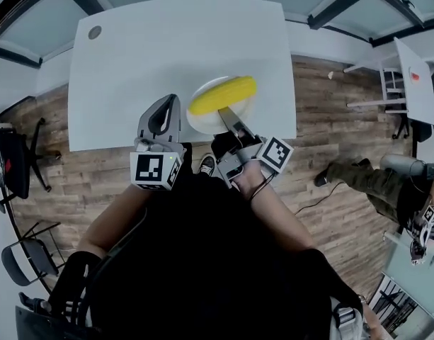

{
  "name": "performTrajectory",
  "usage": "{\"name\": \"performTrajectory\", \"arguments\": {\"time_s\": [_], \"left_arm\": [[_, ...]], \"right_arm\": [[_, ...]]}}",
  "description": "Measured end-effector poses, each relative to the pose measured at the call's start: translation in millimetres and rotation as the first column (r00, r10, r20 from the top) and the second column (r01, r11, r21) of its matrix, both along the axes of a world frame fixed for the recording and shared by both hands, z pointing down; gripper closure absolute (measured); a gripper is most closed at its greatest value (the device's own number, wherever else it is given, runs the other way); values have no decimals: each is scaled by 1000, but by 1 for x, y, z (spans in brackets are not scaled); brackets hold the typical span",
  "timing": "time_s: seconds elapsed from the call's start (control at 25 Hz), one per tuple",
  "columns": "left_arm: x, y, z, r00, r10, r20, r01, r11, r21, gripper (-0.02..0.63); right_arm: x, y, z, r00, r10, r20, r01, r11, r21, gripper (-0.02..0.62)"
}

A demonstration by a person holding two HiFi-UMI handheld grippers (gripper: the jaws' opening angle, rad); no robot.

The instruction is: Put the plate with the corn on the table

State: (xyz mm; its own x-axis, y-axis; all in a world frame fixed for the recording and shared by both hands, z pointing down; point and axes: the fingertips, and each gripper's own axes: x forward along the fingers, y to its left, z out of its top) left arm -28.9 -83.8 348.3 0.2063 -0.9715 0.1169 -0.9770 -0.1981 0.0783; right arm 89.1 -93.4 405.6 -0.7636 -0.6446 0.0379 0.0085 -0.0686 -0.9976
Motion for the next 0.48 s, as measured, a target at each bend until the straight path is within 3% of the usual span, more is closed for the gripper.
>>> {"name": "performTrajectory", "arguments": {"time_s": [0.32, 0.48], "left_arm": [[-20, -21, 4, 1000, -5, 12, 5, 1000, -4, 603], [-55, -52, 15, 1000, -15, -28, 14, 999, -39, 603]], "right_arm": [[-18, -15, 5, 1000, -18, -22, 18, 1000, 6, 580], [-52, -53, 13, 999, -23, -35, 22, 1000, -16, 580]]}}
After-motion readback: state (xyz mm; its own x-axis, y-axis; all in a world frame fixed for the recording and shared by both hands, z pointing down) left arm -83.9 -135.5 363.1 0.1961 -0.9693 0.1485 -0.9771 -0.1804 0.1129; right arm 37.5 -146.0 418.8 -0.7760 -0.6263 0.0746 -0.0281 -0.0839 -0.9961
